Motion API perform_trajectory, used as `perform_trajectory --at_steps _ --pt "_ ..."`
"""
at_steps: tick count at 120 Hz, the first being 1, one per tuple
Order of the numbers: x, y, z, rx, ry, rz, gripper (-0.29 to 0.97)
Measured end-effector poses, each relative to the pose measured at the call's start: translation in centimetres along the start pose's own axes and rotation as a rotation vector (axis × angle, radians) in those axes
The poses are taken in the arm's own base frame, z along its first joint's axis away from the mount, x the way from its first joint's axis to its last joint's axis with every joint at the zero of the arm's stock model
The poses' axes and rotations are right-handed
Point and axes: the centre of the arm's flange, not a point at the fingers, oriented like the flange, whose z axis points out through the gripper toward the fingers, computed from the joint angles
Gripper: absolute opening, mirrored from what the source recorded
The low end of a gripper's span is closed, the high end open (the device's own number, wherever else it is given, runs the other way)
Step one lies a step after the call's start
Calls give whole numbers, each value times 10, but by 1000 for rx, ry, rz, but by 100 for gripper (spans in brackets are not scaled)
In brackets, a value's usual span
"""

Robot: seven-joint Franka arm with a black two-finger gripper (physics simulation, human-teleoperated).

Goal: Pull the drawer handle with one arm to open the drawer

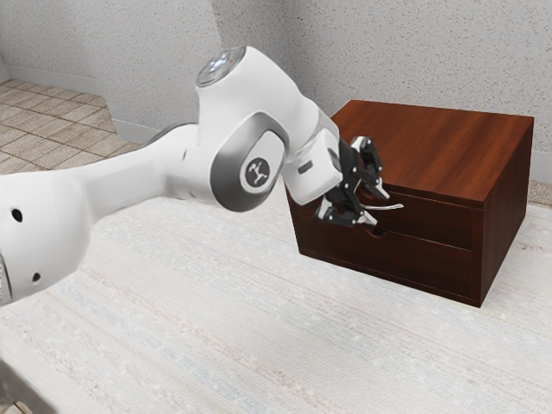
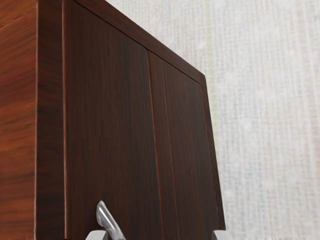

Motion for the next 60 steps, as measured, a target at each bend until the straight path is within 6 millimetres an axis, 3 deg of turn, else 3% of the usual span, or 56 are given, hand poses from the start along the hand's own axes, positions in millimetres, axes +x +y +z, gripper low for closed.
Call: perform_trajectory --at_steps 28,47,60 --pt "-6 -19 -1 22 -44 30 21" --pt "-21 -16 5 -4 -71 23 18" --pt "-21 -10 13 -34 -74 25 18"
